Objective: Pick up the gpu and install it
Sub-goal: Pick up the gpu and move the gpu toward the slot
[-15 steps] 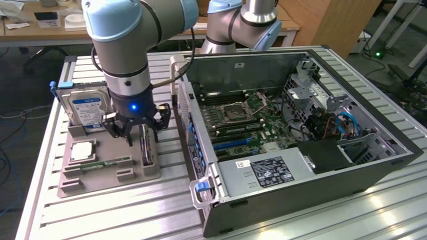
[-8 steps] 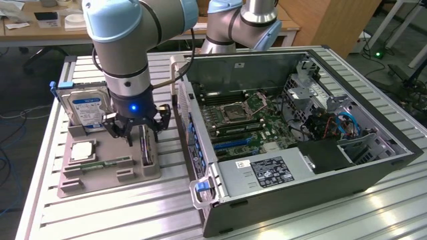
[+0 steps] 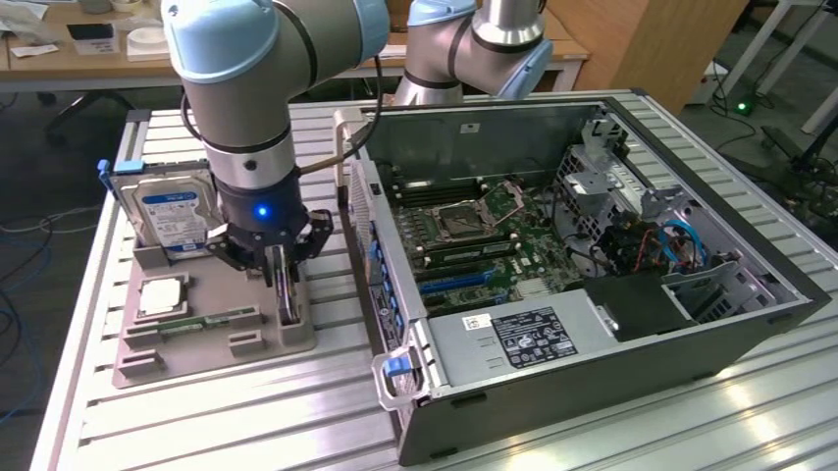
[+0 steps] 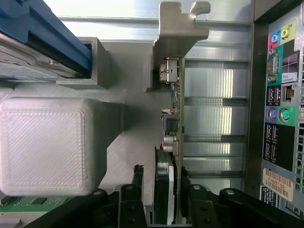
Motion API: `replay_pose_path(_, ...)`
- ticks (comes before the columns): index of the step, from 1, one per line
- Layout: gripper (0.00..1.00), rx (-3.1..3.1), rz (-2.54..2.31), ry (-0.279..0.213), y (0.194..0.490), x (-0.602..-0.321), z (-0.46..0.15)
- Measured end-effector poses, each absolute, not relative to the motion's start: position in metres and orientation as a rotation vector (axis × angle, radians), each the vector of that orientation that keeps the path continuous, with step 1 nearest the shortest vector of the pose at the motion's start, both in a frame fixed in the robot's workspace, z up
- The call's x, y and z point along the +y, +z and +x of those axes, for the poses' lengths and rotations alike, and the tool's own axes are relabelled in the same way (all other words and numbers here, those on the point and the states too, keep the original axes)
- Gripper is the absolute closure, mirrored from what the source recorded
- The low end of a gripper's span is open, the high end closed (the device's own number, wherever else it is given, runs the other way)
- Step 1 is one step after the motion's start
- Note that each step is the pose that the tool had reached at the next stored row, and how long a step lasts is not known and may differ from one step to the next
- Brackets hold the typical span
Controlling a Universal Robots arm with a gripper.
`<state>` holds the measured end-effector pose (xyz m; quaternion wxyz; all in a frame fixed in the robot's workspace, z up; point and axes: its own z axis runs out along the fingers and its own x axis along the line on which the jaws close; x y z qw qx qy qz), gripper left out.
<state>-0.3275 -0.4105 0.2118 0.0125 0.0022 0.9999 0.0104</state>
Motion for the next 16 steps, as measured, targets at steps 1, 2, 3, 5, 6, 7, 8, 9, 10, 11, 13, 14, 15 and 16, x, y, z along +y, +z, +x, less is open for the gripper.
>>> replay_pose_path(1, 0.61, 3.116, 0.007, 0.032, 0.2118, -0.4105, -0.3275)
replay_pose_path(2, 0.61, 3.116, 0.007, 0.032, 0.2118, -0.4105, -0.3275)
replay_pose_path(3, 0.61, 3.116, 0.007, 0.032, 0.2118, -0.4105, -0.3275)
replay_pose_path(5, 0.61, 3.116, 0.007, 0.033, 0.2116, -0.4104, -0.3271)
replay_pose_path(6, 0.61, 3.116, 0.007, 0.033, 0.2117, -0.4105, -0.3266)
replay_pose_path(7, 0.61, 3.116, 0.007, 0.032, 0.2117, -0.4105, -0.3263)
replay_pose_path(8, 0.61, 3.116, 0.007, 0.032, 0.2118, -0.4105, -0.3262)
replay_pose_path(9, 0.61, 3.116, 0.007, 0.032, 0.2118, -0.4105, -0.3262)
replay_pose_path(10, 0.61, 3.117, 0.007, 0.032, 0.2118, -0.4105, -0.3261)
replay_pose_path(11, 0.61, 3.117, 0.007, 0.032, 0.2118, -0.4105, -0.3261)
replay_pose_path(13, 0.63, 3.116, 0.007, 0.032, 0.2118, -0.4105, -0.3260)
replay_pose_path(14, 0.63, 3.116, 0.007, 0.032, 0.2117, -0.4105, -0.3259)
replay_pose_path(15, 0.63, 3.116, 0.007, 0.032, 0.2118, -0.4105, -0.3259)
replay_pose_path(16, 0.70, 3.116, 0.007, 0.032, 0.2118, -0.4105, -0.3259)
